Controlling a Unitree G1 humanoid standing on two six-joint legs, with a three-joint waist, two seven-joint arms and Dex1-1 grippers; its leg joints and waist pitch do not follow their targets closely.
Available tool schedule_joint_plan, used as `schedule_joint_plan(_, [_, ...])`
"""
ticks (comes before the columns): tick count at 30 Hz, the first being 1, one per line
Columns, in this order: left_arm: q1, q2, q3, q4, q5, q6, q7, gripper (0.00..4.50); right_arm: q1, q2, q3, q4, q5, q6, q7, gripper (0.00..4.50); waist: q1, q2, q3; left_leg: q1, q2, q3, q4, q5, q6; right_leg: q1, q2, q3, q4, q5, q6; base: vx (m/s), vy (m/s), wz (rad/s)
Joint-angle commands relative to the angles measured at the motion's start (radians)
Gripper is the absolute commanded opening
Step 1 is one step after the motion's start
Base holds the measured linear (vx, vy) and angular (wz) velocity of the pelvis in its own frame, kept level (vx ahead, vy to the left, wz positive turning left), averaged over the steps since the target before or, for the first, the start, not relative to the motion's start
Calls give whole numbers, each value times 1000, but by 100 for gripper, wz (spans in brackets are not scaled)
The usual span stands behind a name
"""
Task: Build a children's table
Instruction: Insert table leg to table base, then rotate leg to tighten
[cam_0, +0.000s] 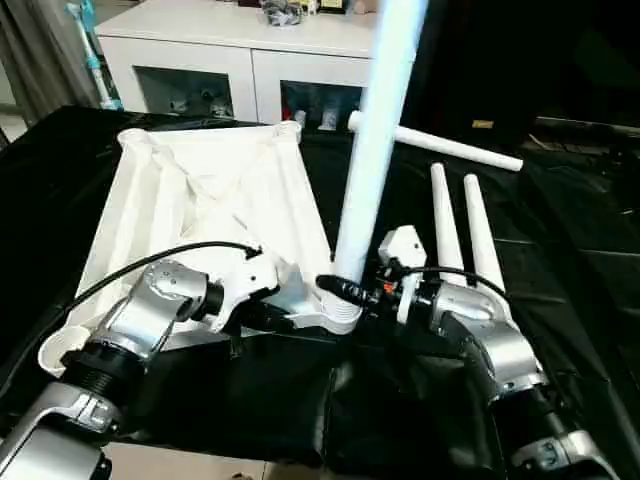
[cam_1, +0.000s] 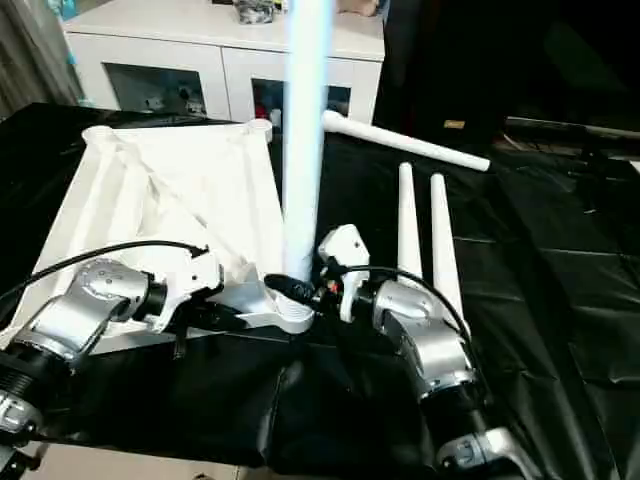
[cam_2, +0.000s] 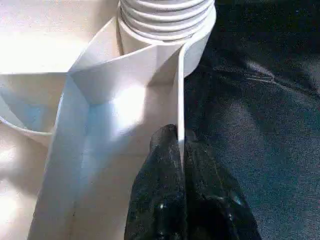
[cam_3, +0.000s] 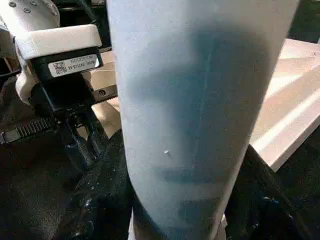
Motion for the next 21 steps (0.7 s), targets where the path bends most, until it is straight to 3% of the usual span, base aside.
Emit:
schedule_joint_plan(1, [-5, 21, 10, 17, 21, 0, 14, 0, 51, -30, 51, 121, -83, 57, -5, 186, -2, 13, -39, 11, 66, -36, -102, -404, -35, 17, -85, 53, -104, -480, -160, 0, 0, 0])
schedule_joint_plan(8, [-4, 30, 10, 16, 21, -1, 5, 0, 47, -35, 55, 133, -86, 44, 11, 186, -2, 12, -38, 13, 66, -36, -102, -417, -36, 14, -85, 55, -106, -489, -158, 0, 0, 0])
schedule_joint_plan(16, [-4, 41, 5, 13, 24, -2, -10, 0, 21, -50, 76, 172, -101, 26, 43, 186, -1, 10, -40, 11, 66, -32, -102, -381, -28, 19, -84, 56, -102, -436, -177, 0, 0, 0])
schedule_joint_plan(21, [5, 41, 11, 6, 19, 14, -2, 0, 12, -35, 58, 196, -105, 21, -5, 186, -2, 10, -38, 12, 66, -34, -103, -392, -31, 18, -85, 55, -105, -477, -168, 0, 0, 0])
